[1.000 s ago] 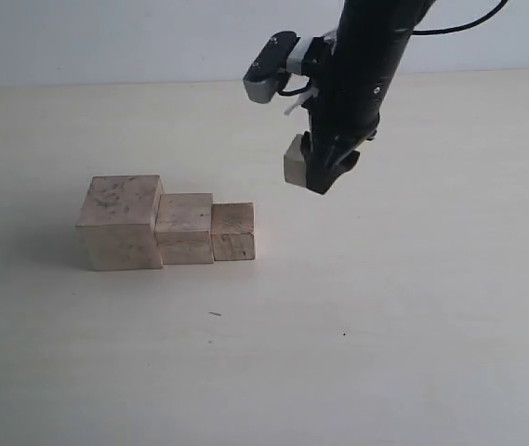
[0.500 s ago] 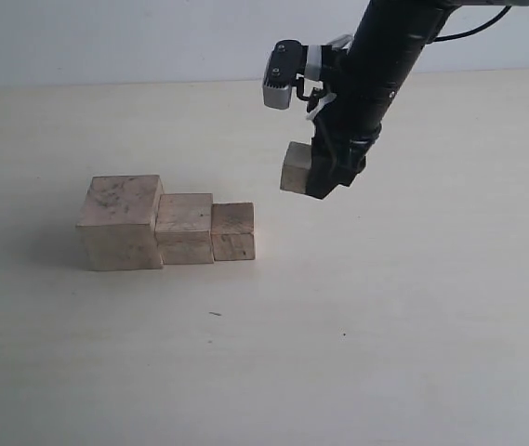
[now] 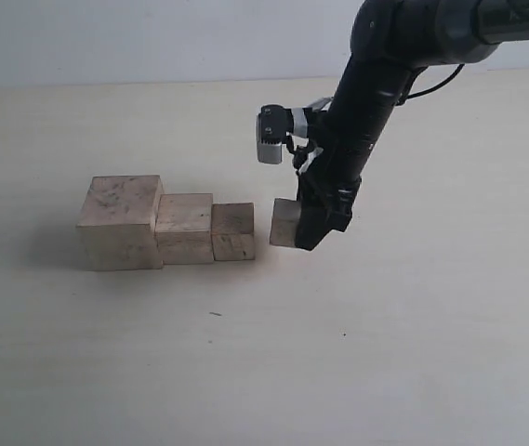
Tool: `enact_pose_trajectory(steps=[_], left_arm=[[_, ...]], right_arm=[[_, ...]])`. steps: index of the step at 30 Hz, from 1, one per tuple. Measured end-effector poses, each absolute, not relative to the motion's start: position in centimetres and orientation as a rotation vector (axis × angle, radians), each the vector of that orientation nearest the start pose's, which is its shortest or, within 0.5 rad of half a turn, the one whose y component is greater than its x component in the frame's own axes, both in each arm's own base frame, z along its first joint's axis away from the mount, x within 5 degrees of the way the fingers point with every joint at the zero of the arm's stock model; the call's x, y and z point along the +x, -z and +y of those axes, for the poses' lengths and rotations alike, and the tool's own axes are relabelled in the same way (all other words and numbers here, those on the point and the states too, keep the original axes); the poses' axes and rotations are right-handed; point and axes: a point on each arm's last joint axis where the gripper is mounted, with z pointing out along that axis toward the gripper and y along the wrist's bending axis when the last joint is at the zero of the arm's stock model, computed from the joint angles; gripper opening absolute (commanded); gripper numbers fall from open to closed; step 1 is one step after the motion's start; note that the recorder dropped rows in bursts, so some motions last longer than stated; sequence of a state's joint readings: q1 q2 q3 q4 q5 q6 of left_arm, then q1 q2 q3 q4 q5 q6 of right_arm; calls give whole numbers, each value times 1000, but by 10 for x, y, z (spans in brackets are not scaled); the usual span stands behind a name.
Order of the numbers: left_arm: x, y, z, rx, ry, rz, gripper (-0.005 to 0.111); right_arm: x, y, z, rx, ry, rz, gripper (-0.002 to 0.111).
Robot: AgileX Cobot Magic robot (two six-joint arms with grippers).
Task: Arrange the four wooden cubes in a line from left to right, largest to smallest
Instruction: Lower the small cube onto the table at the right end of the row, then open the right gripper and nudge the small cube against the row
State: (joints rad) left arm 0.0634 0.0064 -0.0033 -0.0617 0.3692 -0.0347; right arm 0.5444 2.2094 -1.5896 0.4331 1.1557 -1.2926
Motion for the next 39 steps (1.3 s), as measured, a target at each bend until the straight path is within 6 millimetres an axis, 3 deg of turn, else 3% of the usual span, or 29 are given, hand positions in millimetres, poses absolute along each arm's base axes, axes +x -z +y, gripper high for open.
enact_pose_trajectory(steps=[10,14,22,26,34,39], left_arm=[[53,-181,1,-129,41,1851,0],[53,-181,1,-129,41,1851,0],[53,-181,1,-129,41,1851,0],[53,-181,1,-129,41,1851,0],[53,-181,1,-129,41,1851,0],[53,-181,1,-129,41,1851,0]], right_arm=[[346,-110,252,-2204,-626,2059,1],[347,-110,255,-2107,-652,2136,16],[347,-110,255,-2094,-656,2152,54],[347,-110,255,-2093,-660,2158,66],[346,-112,253,-2059,-653,2219,68],[348,-134,248,-2041,-520,2243,68]])
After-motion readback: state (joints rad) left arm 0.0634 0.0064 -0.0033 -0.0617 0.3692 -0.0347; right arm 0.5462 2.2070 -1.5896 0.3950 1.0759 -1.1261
